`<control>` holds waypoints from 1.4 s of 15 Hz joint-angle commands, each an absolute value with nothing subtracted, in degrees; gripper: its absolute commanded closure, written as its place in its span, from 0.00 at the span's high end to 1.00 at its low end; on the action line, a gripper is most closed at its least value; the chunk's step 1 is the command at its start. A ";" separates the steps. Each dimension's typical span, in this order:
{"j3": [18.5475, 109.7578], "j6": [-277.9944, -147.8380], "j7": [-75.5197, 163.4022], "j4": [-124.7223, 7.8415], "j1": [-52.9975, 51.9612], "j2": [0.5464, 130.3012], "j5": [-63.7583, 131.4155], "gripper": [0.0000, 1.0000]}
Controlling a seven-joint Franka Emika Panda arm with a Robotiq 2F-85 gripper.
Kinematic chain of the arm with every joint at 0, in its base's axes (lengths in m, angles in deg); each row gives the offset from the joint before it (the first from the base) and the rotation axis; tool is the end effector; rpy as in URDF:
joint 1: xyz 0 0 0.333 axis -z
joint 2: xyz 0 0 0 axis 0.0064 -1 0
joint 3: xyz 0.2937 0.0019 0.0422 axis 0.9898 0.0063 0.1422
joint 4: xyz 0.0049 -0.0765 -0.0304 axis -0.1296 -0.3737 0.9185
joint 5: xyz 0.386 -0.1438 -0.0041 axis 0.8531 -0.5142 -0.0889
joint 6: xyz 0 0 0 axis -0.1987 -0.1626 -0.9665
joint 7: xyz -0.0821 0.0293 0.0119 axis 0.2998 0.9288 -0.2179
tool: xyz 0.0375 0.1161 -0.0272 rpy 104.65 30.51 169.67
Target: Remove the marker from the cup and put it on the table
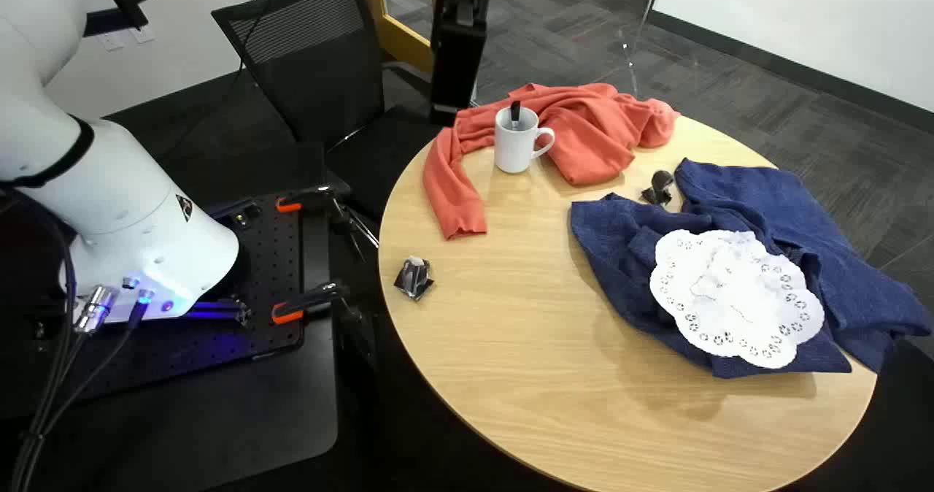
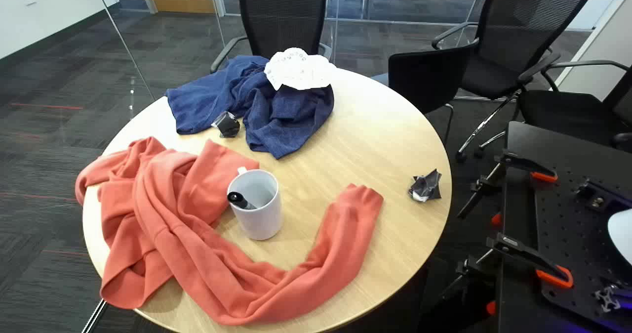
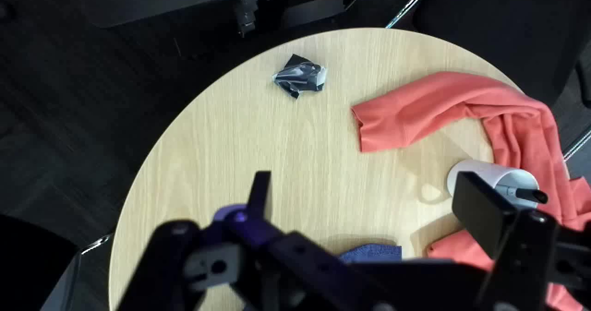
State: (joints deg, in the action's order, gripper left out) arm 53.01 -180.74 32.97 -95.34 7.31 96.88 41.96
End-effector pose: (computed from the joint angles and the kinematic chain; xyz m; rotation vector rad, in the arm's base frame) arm 0.4344 -0.1667 0.4062 -2.8990 0.4183 0.2565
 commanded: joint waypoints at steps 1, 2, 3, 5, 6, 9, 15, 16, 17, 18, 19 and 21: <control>54.13 -180.63 32.69 -95.24 8.55 96.76 42.24 1.00; 54.13 -180.63 32.69 -95.24 8.55 96.76 42.23 1.00; 54.13 -180.63 32.69 -95.24 8.55 96.76 42.23 1.00; 54.13 -180.63 32.69 -95.24 8.55 96.76 42.23 1.00; 54.13 -180.63 32.69 -95.24 8.55 96.76 42.23 1.00; 54.73 -182.40 32.69 -94.91 8.08 95.86 42.52 1.00; 58.30 -191.39 27.57 -95.10 5.39 92.69 43.54 1.00; 58.92 -193.29 26.15 -95.13 4.81 91.91 44.03 1.00; 59.47 -195.11 24.43 -95.10 4.20 91.09 44.62 1.00; 60.05 -196.88 22.69 -95.10 3.55 90.26 45.21 1.00; 60.62 -198.68 20.94 -95.16 2.91 89.55 46.10 1.00; 61.88 -202.49 17.02 -95.50 1.65 88.39 47.99 1.00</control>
